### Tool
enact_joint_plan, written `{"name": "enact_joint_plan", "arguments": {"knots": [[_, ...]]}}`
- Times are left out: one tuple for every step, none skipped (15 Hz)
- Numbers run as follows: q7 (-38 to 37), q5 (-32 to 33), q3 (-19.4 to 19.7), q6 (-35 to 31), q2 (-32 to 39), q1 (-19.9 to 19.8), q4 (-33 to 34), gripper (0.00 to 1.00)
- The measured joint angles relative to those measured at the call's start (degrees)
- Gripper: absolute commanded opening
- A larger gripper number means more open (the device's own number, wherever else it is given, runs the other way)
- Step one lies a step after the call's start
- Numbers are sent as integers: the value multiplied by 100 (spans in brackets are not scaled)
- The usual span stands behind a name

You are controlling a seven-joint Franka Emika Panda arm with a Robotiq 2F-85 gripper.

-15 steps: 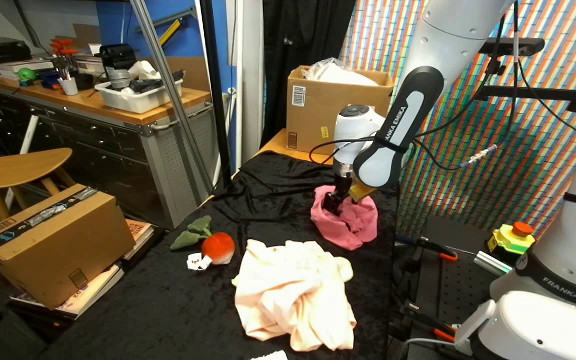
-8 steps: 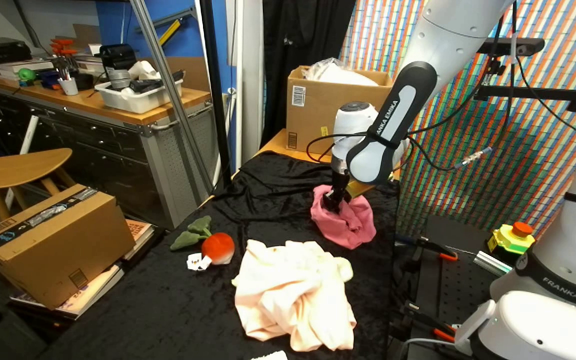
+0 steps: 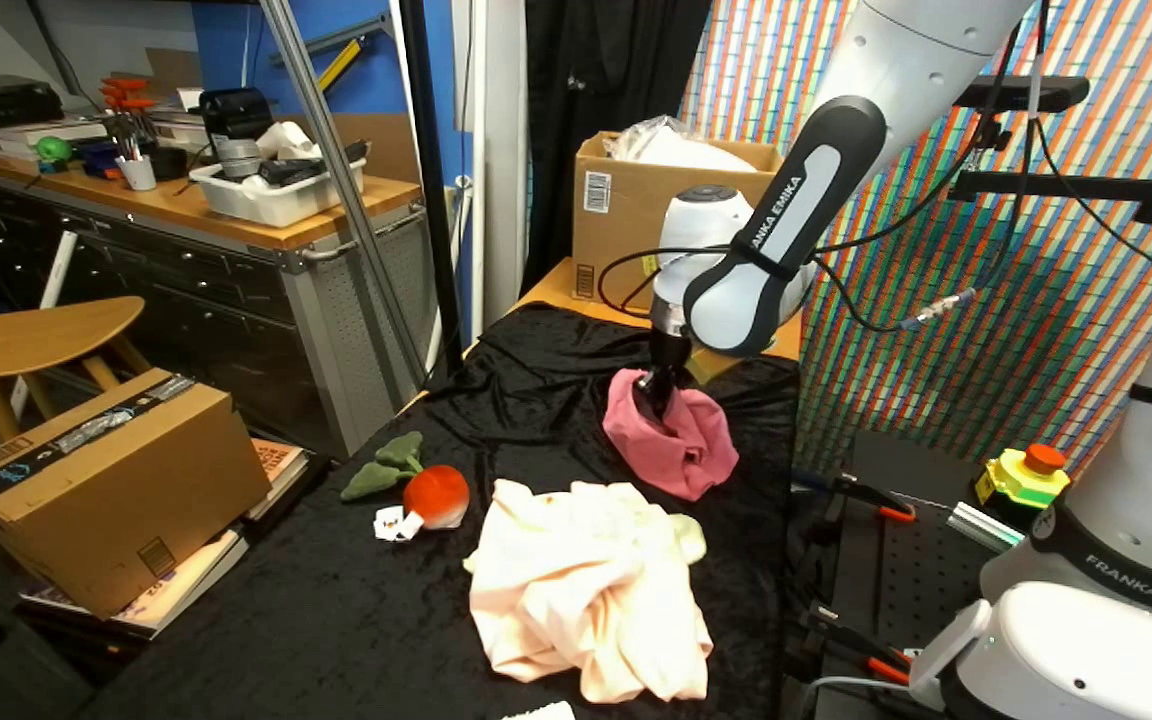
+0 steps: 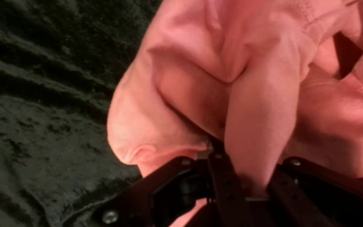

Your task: Stack up all the objects on the table

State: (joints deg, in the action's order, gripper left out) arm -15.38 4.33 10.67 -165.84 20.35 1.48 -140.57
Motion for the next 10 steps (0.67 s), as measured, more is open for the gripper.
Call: {"name": "enact_joint_plan", "arguments": {"knots": [[80, 0, -51, 3, -81, 0, -2, 4], [155, 0, -103, 9, -171, 0, -7, 5], [232, 0, -148, 14, -270, 3, -11, 5], [310, 0, -192, 20, -370, 6, -17, 5], [382, 3, -235, 31, -475, 13, -24, 4], [451, 9, -275, 51, -577, 23, -31, 5], [520, 23, -320, 76, -674, 31, -36, 5], [598, 28, -374, 114, -761, 34, -42, 5], [687, 29, -439, 154, -846, 36, -51, 5], [777, 33, -505, 210, -911, 38, -59, 4]]}}
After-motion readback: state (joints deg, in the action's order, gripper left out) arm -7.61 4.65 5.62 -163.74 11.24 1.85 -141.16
